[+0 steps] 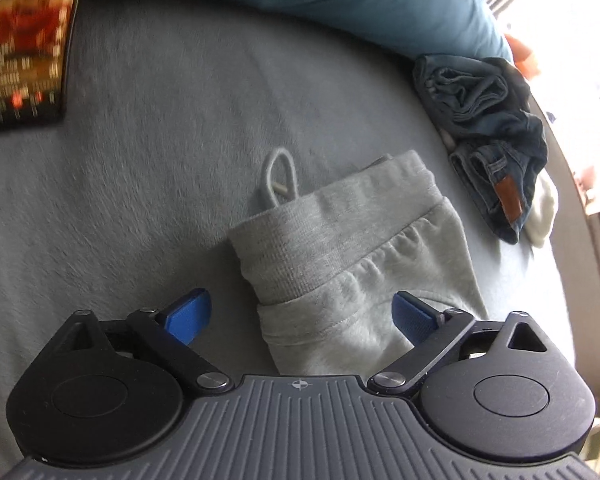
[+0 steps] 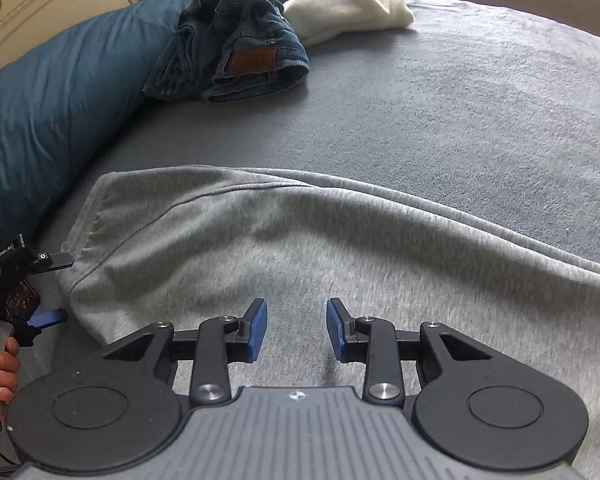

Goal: Fold clothes

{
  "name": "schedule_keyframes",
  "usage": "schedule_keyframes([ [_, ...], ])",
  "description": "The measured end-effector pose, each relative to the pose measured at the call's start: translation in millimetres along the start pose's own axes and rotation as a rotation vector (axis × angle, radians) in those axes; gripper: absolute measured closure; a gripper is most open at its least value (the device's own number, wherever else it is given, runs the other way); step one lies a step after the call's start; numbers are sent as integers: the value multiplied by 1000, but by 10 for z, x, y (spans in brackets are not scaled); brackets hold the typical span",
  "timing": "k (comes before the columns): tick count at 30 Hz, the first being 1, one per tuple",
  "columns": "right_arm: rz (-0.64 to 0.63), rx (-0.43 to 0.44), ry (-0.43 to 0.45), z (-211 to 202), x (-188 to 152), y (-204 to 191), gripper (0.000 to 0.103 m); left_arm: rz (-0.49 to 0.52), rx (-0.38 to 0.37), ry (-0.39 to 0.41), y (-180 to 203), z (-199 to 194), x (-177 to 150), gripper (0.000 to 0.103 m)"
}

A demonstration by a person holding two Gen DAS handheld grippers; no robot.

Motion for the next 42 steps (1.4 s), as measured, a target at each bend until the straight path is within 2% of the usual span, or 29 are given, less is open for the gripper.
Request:
schedule_keyframes([
  [8,4,-26,-28,121,16,28,68,-19,-62,16,-53,135,104,13],
  [14,35,-28,-22,207,52,55,68,21,-31,31,40,219,138,14],
  [17,36,-32,-22,238,53,48,68,31,13,63,88,221,128,27],
  [22,39,-30,-26,226,51,66,68,72,97,117,175,194,91,41],
  [24,43,-33,-29,211,57,81,68,104,126,140,223,154,75,52],
  [27,50,-39,-30,182,63,104,68,150,157,176,316,58,56,63],
  [35,77,-40,6,-24,66,221,68,219,151,275,608,-240,24,71],
  [38,86,-38,28,-152,58,298,68,251,135,319,776,-371,2,72],
  [42,114,-39,64,-359,41,442,68,347,80,379,1110,-640,-144,72],
])
Point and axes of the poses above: each gripper's, at about its wrist camera, not at the fingertips, and z roughly the way its jaws point, y to its right, x to its top, the point moved 3 cm from there along z, roughly the way its jaws point, and after that the axes turned 8 degrees about x, right-handed, at the moved point
